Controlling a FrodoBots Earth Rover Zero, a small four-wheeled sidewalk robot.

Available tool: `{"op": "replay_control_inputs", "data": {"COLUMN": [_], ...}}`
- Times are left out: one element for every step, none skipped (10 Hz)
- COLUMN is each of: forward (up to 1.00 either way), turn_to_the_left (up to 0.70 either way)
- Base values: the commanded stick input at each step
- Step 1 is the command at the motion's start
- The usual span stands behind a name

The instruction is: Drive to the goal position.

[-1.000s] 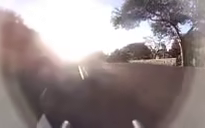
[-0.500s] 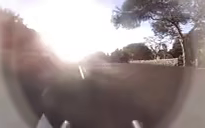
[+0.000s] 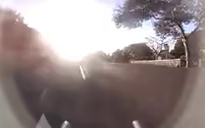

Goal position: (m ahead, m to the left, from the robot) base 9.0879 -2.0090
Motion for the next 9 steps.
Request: {"op": "replay_control_inputs", "data": {"forward": [0.5, 0.5, 0.5, 0.5, 0.5, 0.5, 0.5, 0.5, 0.5], "turn_to_the_left": [-0.5, -0.2, 0.0, 0.0, 0.0, 0.0, 0.0, 0.0, 0.0]}}
